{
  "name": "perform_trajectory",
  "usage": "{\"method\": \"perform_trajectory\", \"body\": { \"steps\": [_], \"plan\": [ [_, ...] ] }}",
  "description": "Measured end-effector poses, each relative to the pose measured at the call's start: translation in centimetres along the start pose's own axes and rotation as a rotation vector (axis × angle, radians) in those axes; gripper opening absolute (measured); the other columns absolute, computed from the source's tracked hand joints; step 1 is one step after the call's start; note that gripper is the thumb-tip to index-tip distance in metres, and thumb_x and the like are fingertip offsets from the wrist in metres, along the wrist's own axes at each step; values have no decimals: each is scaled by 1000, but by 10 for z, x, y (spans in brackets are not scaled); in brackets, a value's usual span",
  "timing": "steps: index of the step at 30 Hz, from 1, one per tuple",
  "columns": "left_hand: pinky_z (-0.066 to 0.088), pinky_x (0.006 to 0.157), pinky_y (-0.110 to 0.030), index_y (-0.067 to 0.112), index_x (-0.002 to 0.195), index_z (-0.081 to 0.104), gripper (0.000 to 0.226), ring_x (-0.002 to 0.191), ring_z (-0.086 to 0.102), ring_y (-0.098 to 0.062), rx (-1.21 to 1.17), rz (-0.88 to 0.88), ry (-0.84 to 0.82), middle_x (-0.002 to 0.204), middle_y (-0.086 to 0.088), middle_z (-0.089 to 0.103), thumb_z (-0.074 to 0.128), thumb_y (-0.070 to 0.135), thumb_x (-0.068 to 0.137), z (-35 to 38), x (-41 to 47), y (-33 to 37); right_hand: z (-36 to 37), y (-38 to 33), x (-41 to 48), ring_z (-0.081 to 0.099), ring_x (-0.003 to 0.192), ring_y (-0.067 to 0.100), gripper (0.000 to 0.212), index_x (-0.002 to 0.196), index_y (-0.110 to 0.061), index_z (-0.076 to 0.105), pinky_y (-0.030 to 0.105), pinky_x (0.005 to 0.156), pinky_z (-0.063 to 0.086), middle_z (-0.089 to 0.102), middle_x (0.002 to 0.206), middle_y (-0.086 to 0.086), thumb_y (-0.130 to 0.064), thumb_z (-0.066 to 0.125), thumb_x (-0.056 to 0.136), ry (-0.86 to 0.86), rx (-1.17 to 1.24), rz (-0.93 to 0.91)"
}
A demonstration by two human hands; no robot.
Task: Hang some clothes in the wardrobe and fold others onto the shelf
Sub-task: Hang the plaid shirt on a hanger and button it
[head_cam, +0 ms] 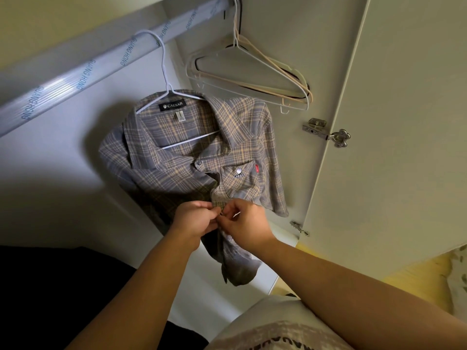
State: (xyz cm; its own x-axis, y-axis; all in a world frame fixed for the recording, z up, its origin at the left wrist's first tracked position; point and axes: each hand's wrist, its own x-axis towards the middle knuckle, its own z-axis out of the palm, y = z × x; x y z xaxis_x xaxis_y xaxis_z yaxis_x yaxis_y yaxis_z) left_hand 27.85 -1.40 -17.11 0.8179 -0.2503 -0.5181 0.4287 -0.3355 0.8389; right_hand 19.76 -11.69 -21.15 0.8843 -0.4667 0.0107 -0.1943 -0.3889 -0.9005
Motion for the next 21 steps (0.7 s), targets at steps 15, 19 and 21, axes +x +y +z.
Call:
{"method": "perform_trajectory", "body": {
  "steps": [15,19,21],
  "plan": [
    [60,79,-37,2,114,68,20,91,73,-27,33,78,7,98,-14,74,61,3,96,-5,8,-15,2,1,-1,71,63,16,9,80,-19,68,40,69,61,71,76,2,-20,71,87,-27,222,157],
    [60,73,-36,4,109,71,17,85,72,-26,95,141,54,93,-13,74,64,5,94,-3,7,-16,1,-5,0,72,67,25,6,84,-6,67,44,69,63,71,71,9,-10,68,89,-43,395,277],
    [56,66,-31,6,106,71,14,77,70,-21,117,169,72,88,-10,74,64,5,94,-1,6,-16,1,-6,1,71,65,25,6,83,-5,67,43,69,63,71,68,9,-7,66,89,-41,420,309]
  ]
}}
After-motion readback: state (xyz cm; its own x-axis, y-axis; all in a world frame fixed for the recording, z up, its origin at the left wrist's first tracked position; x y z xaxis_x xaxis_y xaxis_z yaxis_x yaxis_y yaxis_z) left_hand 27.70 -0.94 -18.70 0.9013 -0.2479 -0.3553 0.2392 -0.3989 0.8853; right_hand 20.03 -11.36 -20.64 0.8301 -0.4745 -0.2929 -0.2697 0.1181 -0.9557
